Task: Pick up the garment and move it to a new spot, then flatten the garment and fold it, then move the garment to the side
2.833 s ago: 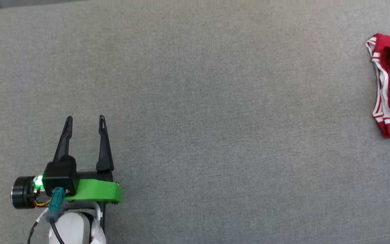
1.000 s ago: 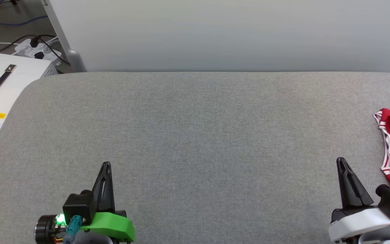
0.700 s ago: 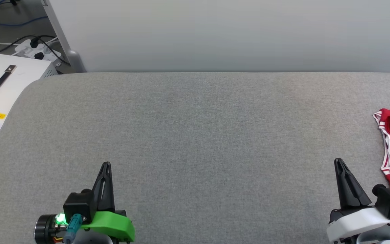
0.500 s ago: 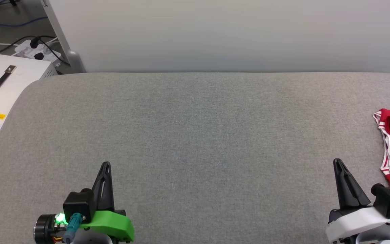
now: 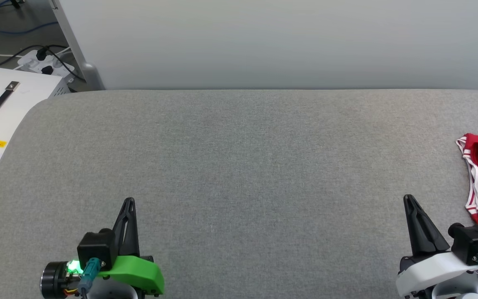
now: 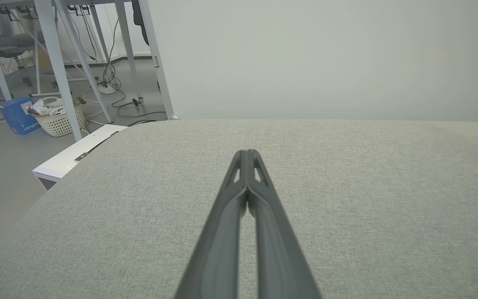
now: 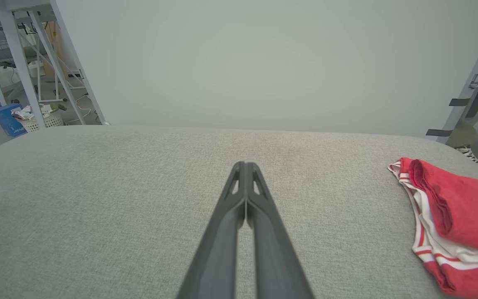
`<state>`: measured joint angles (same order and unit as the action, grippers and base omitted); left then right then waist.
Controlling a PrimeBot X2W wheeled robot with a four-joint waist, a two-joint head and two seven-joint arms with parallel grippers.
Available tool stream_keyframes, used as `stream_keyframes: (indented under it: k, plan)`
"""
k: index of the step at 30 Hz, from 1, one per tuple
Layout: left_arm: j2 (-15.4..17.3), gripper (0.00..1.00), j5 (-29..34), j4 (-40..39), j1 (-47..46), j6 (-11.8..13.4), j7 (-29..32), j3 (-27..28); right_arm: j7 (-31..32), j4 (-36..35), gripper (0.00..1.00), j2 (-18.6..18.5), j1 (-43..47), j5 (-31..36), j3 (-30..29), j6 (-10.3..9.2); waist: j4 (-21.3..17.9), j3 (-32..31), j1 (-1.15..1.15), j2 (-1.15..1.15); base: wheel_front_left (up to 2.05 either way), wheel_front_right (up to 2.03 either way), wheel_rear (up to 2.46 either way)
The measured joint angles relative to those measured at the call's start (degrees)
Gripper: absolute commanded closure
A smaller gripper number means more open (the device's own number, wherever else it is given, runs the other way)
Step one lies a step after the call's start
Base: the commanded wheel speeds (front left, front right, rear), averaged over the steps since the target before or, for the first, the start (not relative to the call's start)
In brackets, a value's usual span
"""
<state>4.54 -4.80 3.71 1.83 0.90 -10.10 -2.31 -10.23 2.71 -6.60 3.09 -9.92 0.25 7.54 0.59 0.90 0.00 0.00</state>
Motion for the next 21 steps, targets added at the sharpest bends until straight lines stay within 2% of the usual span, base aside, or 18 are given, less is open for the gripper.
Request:
stream_keyframes:
  k: [21]
  plan:
    - [-0.4,1.0,1.1,-0.8,-0.1,-0.2,2.5,0.5,2.4,-0.5,1.0,0.8,-0.3,2.0,0.0,0.0,-0.1,-0.2,0.0,0.0,0.0,0.0,0.0]
